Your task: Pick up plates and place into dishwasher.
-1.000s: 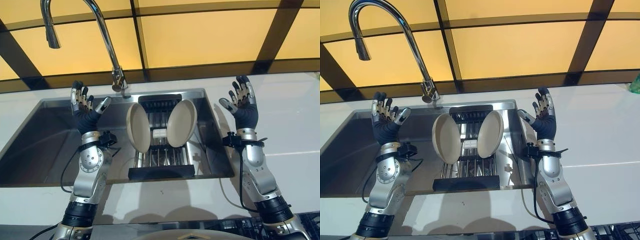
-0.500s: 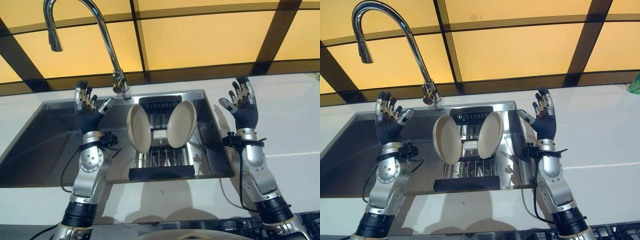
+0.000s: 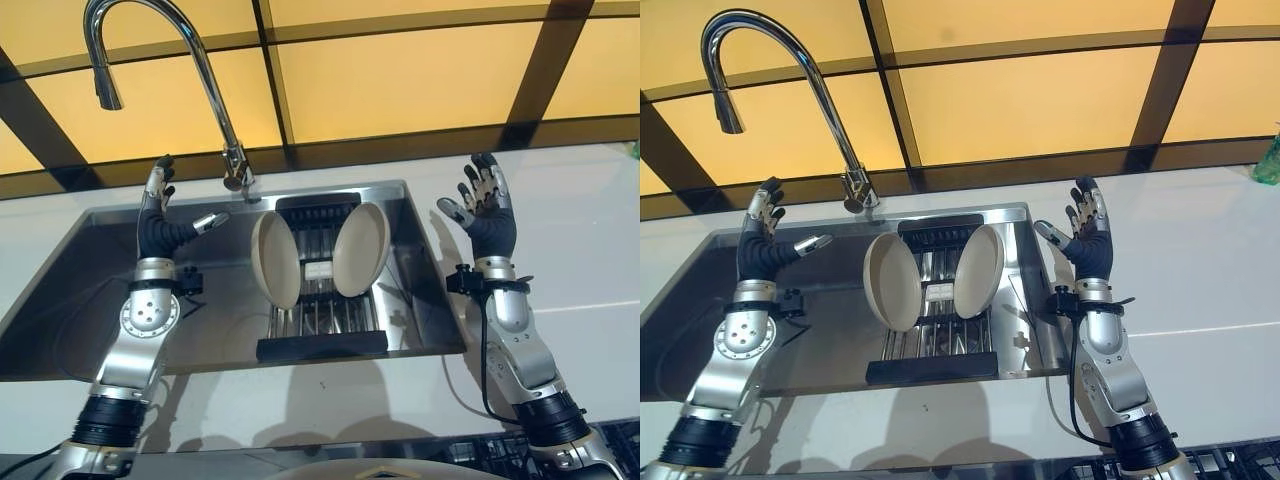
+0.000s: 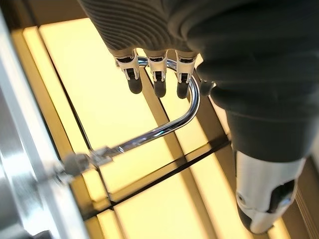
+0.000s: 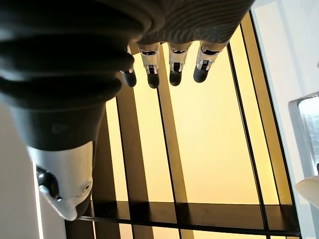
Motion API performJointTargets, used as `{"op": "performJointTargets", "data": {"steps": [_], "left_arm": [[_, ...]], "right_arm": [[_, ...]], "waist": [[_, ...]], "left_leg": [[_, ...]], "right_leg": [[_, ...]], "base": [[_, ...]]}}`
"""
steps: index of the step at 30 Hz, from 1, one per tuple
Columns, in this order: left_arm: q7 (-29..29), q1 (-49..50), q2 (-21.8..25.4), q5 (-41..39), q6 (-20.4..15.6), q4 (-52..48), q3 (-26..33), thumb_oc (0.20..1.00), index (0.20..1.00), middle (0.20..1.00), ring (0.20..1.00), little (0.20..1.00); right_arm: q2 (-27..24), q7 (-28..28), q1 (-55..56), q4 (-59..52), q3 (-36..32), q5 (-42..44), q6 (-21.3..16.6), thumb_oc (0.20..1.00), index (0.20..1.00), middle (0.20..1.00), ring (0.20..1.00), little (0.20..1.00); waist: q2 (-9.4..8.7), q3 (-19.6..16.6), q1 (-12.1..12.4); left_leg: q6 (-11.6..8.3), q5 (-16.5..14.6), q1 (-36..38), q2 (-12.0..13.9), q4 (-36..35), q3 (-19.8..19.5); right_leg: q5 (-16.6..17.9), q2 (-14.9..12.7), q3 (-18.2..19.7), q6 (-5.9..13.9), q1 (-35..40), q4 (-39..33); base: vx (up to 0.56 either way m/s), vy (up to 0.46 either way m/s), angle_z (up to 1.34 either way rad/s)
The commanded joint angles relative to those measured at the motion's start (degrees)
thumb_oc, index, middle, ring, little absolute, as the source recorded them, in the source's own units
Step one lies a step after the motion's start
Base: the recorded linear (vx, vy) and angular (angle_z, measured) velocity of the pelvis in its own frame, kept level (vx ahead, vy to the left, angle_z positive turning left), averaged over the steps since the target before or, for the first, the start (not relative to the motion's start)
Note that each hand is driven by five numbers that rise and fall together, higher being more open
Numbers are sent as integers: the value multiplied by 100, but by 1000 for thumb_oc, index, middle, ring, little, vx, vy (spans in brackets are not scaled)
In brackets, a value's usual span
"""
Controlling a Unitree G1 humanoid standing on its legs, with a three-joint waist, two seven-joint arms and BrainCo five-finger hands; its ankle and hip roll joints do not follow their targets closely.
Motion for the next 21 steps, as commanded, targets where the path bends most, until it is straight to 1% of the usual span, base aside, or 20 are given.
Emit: {"op": "performJointTargets", "data": {"steps": [1, 5, 9, 11, 15, 17, 21], "left_arm": [[29, -501, 849, 741, -129, 480, 336, 1000, 1000, 1000, 1000, 1000], [103, -456, 1162, 1268, -274, 731, 350, 1000, 1000, 1000, 1000, 1000], [96, -288, 1404, 2069, -420, 696, 297, 1000, 1000, 1000, 1000, 1000], [109, -183, 1522, 2470, -571, 677, 250, 1000, 1000, 1000, 1000, 1000], [370, -127, 1707, 2887, -797, 828, 173, 1000, 1000, 1000, 1000, 1000], [480, -109, 1837, 3269, -910, 911, 128, 1000, 1000, 1000, 1000, 1000], [553, -65, 2087, 3741, -912, 964, -83, 1000, 1000, 1000, 1000, 1000]], "right_arm": [[-121, 126, -183, -24, -157, 161, -91, 1000, 1000, 1000, 1000, 1000], [-200, 183, -106, -61, -194, 205, -65, 1000, 1000, 1000, 1000, 1000], [-314, 255, -1, -103, -252, 278, -40, 1000, 1000, 1000, 1000, 1000], [-369, 303, 45, -91, -290, 332, -36, 1000, 1000, 1000, 1000, 1000], [-437, 354, 101, -93, -315, 395, 3, 1000, 1000, 1000, 1000, 1000], [-457, 385, 162, -103, -327, 406, 23, 1000, 1000, 1000, 1000, 1000], [-573, 398, 205, -69, -311, 490, 20, 1000, 1000, 1000, 1000, 1000]], "waist": [[-394, -381, -67], [-368, -377, -93], [-345, -360, -113], [-346, -350, -115], [-345, -327, -146], [-334, -308, -183], [-308, -245, -238]], "left_leg": [[93, -223, -276, -156, -1, 25], [95, -217, -292, -158, -1, 60], [103, -217, -299, -166, -1, 82], [106, -218, -296, -174, -1, 88], [111, -225, -299, -184, -1, 108], [114, -231, -296, -189, -1, 131], [127, -236, -301, -207, -1, 167]], "right_leg": [[-429, -502, 232, 578, 182, 38], [-419, -510, 256, 588, 158, 38], [-407, -517, 292, 601, 140, 38], [-400, -523, 301, 611, 141, 38], [-379, -539, 333, 632, 123, 38], [-362, -549, 351, 645, 107, 38], [-323, -582, 391, 679, 71, 38]], "base": [[23, 42, -1], [28, 39, -4], [47, 50, -5], [59, 41, -1], [61, 38, 0], [67, 41, -2], [50, 41, -1]]}}
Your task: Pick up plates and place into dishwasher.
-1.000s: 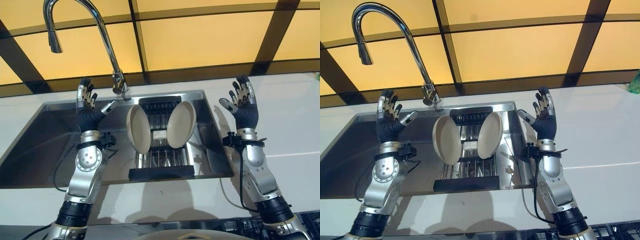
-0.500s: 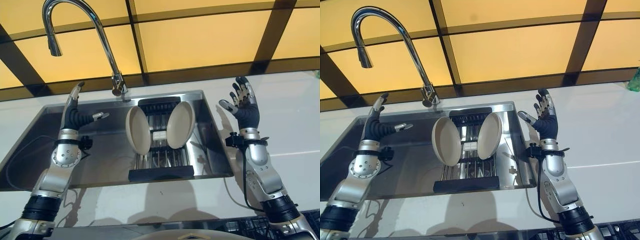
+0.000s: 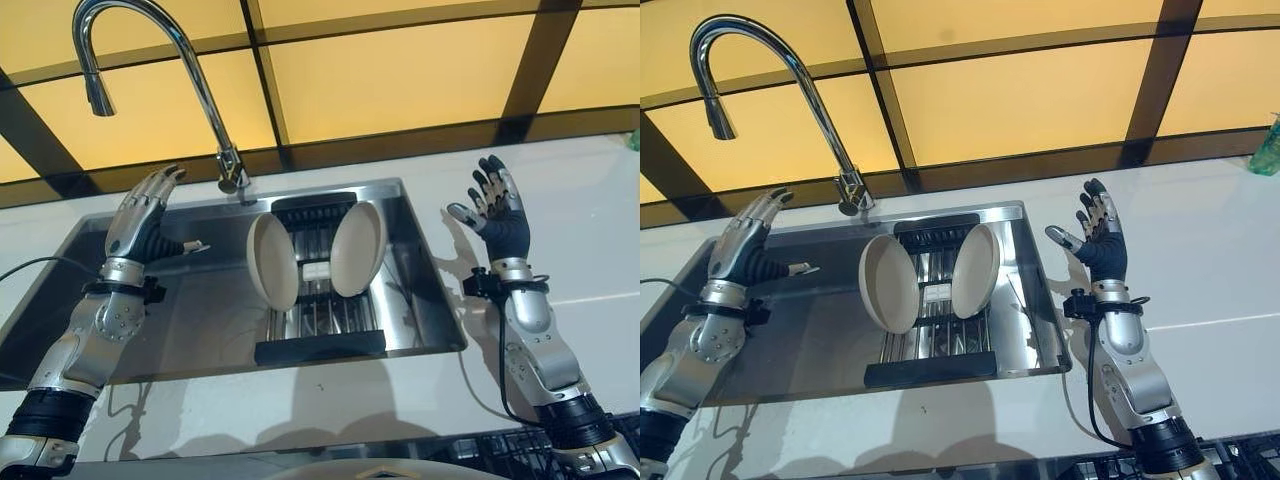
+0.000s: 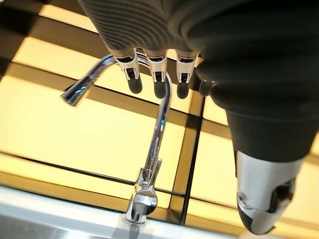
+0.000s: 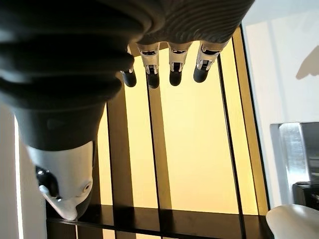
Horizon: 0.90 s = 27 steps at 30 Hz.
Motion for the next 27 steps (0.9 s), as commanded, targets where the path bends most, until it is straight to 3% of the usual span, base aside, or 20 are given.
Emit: {"op": "performJointTargets", "data": {"steps": [1, 13, 22, 25, 27], "left_arm": [[332, -274, 824, 450, -122, 149, -68, 1000, 1000, 1000, 1000, 1000], [166, -164, 1438, 1839, -251, -190, -700, 1000, 1000, 1000, 1000, 1000], [952, -183, 1489, 2125, -330, -280, -834, 1000, 1000, 1000, 1000, 1000], [1318, -171, 1409, 2224, -216, -266, -839, 1000, 1000, 1000, 1000, 1000], [1613, -174, 1333, 2140, 79, -258, -782, 1000, 1000, 1000, 1000, 1000]], "right_arm": [[-131, 48, 15, -54, -58, 193, -178, 1000, 1000, 1000, 1000, 1000], [-364, 113, 117, 85, -191, 323, -225, 1000, 1000, 1000, 1000, 1000], [-317, 177, 277, 100, -180, 295, -305, 1000, 1000, 1000, 1000, 1000], [-286, 179, 309, 136, -169, 286, -314, 1000, 1000, 1000, 1000, 1000], [-266, 154, 338, 130, -163, 284, -295, 1000, 1000, 1000, 1000, 1000]], "waist": [[-399, -233, -110], [-255, 5, -270], [-228, 68, -343], [-240, 95, -350], [-256, 100, -350]], "left_leg": [[126, -230, -263, -209, 3, 53], [180, -246, -304, -304, 3, 149], [214, -260, -275, -352, 3, 203], [227, -264, -255, -365, 3, 198], [230, -271, -247, -369, 3, 196]], "right_leg": [[-318, -590, 300, 672, 140, 34], [-210, -709, 362, 797, 28, 34], [-166, -793, 384, 885, 0, 62], [-157, -807, 393, 902, 2, 77], [-151, -816, 401, 912, 4, 76]], "base": [[40, 48, -4], [28, 48, -3], [36, 23, -2], [43, 2, 0], [42, -8, -1]]}}
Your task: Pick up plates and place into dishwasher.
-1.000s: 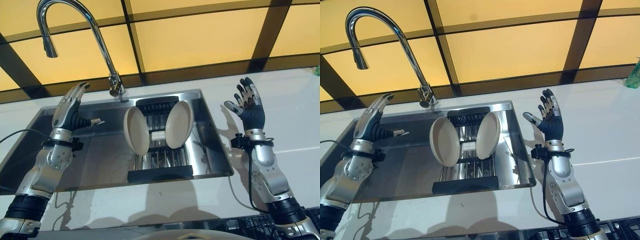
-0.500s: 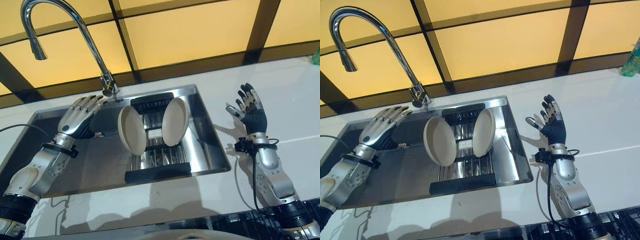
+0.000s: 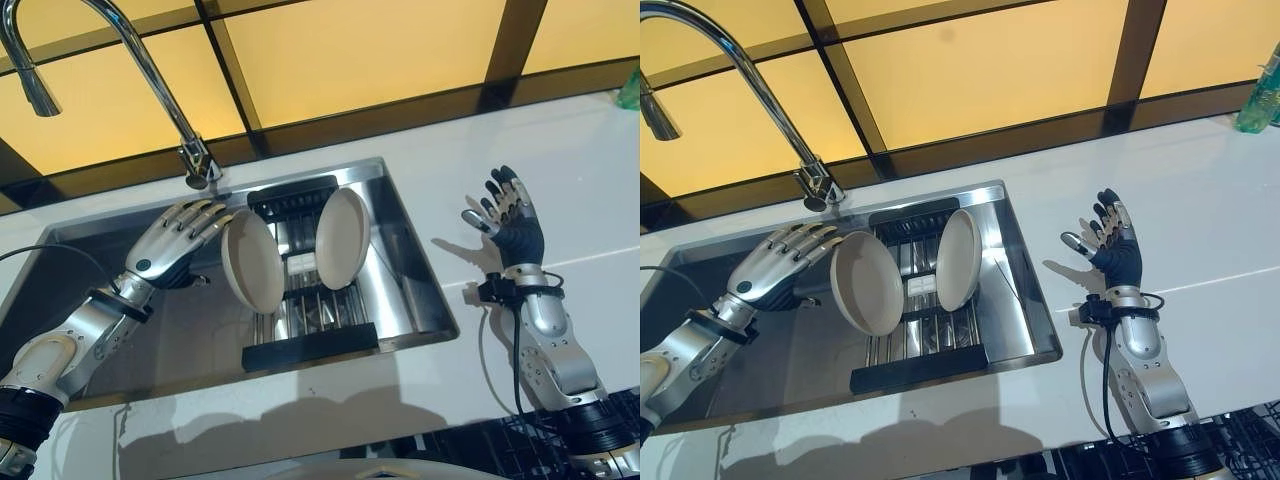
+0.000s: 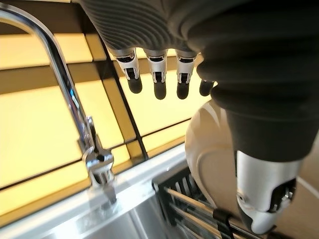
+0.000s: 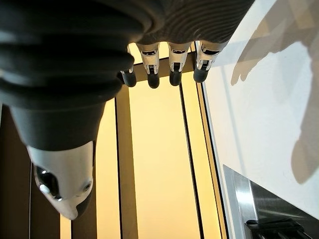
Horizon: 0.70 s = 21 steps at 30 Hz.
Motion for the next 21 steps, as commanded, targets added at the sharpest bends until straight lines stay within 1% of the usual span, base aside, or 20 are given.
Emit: {"op": "performJointTargets", "data": {"steps": [1, 5, 8, 12, 14, 15, 18, 21], "left_arm": [[708, -227, 396, -56, 507, -183, 147, 1000, 1000, 1000, 1000, 1000], [1072, -124, 152, 193, 557, -181, 313, 1000, 1000, 1000, 1000, 1000], [1142, -96, 28, 346, 602, -273, 359, 1000, 1000, 1000, 1000, 1000], [1095, -114, -1, 575, 450, -330, 273, 1000, 1000, 1000, 1000, 1000], [999, -142, 56, 652, 249, -407, 172, 1000, 1000, 1000, 1000, 1000], [944, -162, 95, 736, 85, -440, 125, 1000, 1000, 1000, 1000, 1000], [837, -208, 236, 771, -141, -538, -72, 1000, 1000, 1000, 1000, 1000], [840, -322, 362, 670, -135, -554, -300, 1000, 1000, 1000, 1000, 1000]], "right_arm": [[-11, 27, 135, -67, 51, 29, -283, 1000, 1000, 1000, 1000, 1000], [127, 57, 246, -81, 22, -52, -313, 1000, 1000, 1000, 1000, 1000], [193, 62, 295, -105, 13, -74, -293, 1000, 1000, 1000, 1000, 1000], [247, 55, 337, -140, 34, -94, -250, 1000, 1000, 1000, 1000, 1000], [253, 30, 355, -163, 61, -88, -235, 1000, 1000, 1000, 1000, 1000], [242, 21, 369, -166, 70, -76, -246, 1000, 1000, 1000, 1000, 1000], [206, 7, 361, -150, 99, -36, -246, 1000, 1000, 1000, 1000, 1000], [143, -44, 319, -114, 180, -5, -272, 1000, 1000, 1000, 1000, 1000]], "waist": [[-410, -372, -56], [-454, -373, -47], [-479, -379, -53], [-489, -390, -84], [-483, -391, -109], [-481, -386, -116], [-453, -358, -160], [-415, -315, -203]], "left_leg": [[233, -273, -227, -341, 4, 48], [236, -279, -210, -340, 4, 49], [233, -290, -191, -334, 4, 44], [229, -303, -151, -328, 4, 55], [235, -313, -131, -330, 4, 67], [235, -317, -125, -330, 4, 74], [238, -318, -99, -327, 4, 99], [249, -312, -86, -337, 4, 110]], "right_leg": [[-200, -792, 298, 906, 79, 61], [-198, -801, 297, 918, 91, 63], [-193, -804, 294, 932, 102, 65], [-192, -799, 307, 947, 120, 75], [-194, -796, 320, 959, 126, 79], [-194, -798, 322, 966, 126, 82], [-181, -799, 337, 985, 121, 95], [-171, -799, 376, 996, 107, 109]], "base": [[33, -13, -1], [16, -12, -1], [29, -35, 0], [19, -17, 0], [0, 0, 0], [23, -23, -4], [6, -6, -1], [0, 0, 0]]}}
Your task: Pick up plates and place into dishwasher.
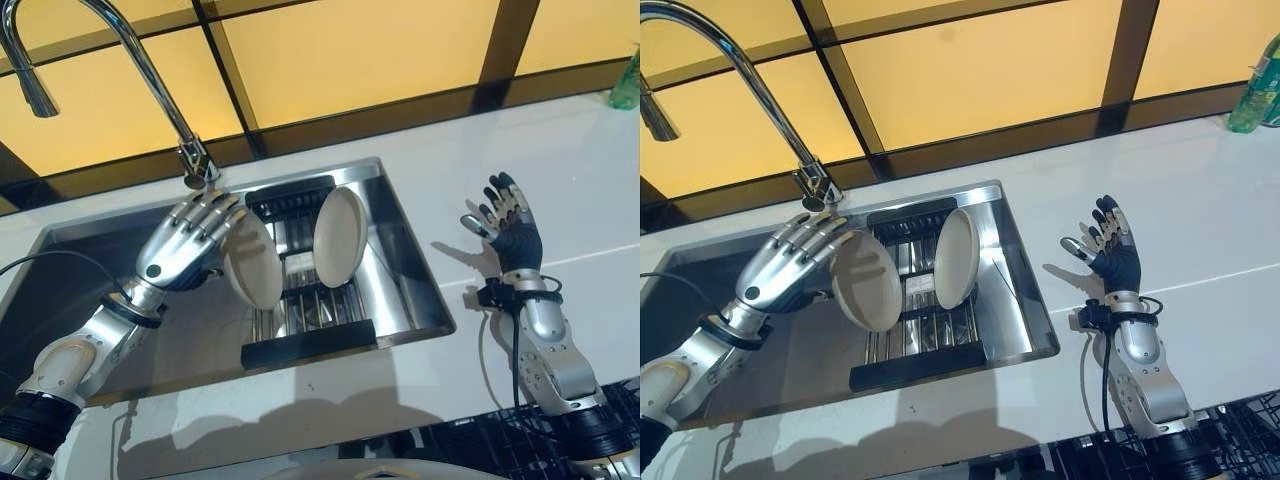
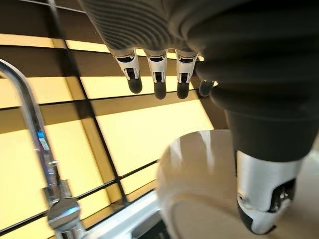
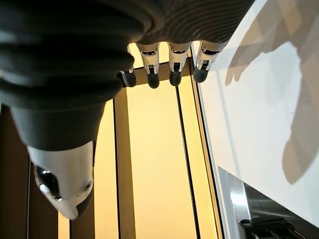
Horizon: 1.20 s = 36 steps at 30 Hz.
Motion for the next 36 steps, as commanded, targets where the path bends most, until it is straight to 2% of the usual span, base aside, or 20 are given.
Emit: {"op": "performJointTargets", "data": {"steps": [1, 7, 12, 13, 14, 16, 17, 23, 26, 36], "left_arm": [[30, -385, 660, -149, 3, -192, -227, 1000, 1000, 1000, 1000, 1000], [-364, -461, 754, -148, 50, -138, -403, 1000, 1000, 1000, 1000, 1000], [-1325, -540, 855, -65, -40, -177, -735, 1000, 1000, 1000, 1000, 1000], [-1667, -571, 896, -46, -13, -173, -846, 1000, 1000, 1000, 1000, 1000], [-1906, -603, 964, -53, -18, -185, -921, 818, 818, 818, 818, 818], [-2208, -675, 1042, -133, 21, -228, -1020, 235, 235, 235, 235, 235], [-2397, -717, 1081, -176, 6, -268, -1049, 200, 200, 200, 200, 200], [-3090, -944, 1257, -291, -66, -342, -1077, 200, 200, 200, 200, 200], [-3240, -995, 1329, -321, -66, -369, -1055, 200, 200, 200, 200, 200], [-3239, -1045, 1533, -232, -241, -308, -834, 200, 200, 200, 200, 200]], "right_arm": [[64, -57, 166, -97, 200, 2, -284, 1000, 1000, 1000, 1000, 1000], [41, -24, 206, -87, 204, 0, -310, 1000, 1000, 1000, 1000, 1000], [-57, -10, 165, -86, 173, 74, -297, 1000, 1000, 1000, 1000, 1000], [-85, -44, 120, -72, 194, 77, -281, 1000, 1000, 1000, 1000, 1000], [-117, -71, 97, -67, 206, 90, -275, 1000, 1000, 1000, 1000, 1000], [-142, -111, 52, -44, 238, 95, -275, 1000, 1000, 1000, 1000, 1000], [-144, -131, 43, -33, 249, 92, -281, 1000, 1000, 1000, 1000, 1000], [-175, -158, 67, -113, 221, 113, -245, 1000, 1000, 1000, 1000, 1000], [-191, -147, 74, -136, 177, 151, -232, 1000, 1000, 1000, 1000, 1000], [-174, -199, 97, -162, 172, 200, -232, 1000, 1000, 1000, 1000, 1000]], "waist": [[-375, -440, -174], [-328, -394, -236], [-290, -332, -290], [-272, -316, -301], [-259, -303, -308], [-244, -288, -320], [-241, -285, -318], [-238, -305, -331], [-241, -315, -327], [-242, -368, -261]], "left_leg": [[244, -307, -273, -332, 5, 80], [257, -315, -259, -342, 5, 108], [266, -294, -257, -350, 5, 125], [270, -287, -256, -358, 5, 120], [275, -287, -251, -365, 5, 122], [279, -287, -244, -369, 5, 127], [280, -292, -235, -372, 5, 130], [277, -301, -218, -371, 5, 150], [275, -305, -214, -368, 5, 152], [257, -312, -232, -358, 5, 135]], "right_leg": [[-167, -803, 333, 959, -48, 110], [-168, -807, 385, 981, -53, 113], [-164, -807, 419, 999, -92, 154], [-161, -808, 428, 1004, -95, 160], [-158, -809, 429, 1007, -101, 164], [-158, -809, 437, 1011, -100, 166], [-155, -811, 429, 1016, -92, 161], [-144, -809, 412, 1019, -66, 127], [-147, -807, 402, 1019, -60, 125], [-157, -786, 341, 987, -39, 92]], "base": [[0, 0, 0], [0, 0, 0], [-2, 0, -2], [-3, 6, -8], [-4, 7, -7], [-2, 3, -3], [0, 0, 0], [0, 0, 0], [0, 0, 0], [0, 0, 0]]}}
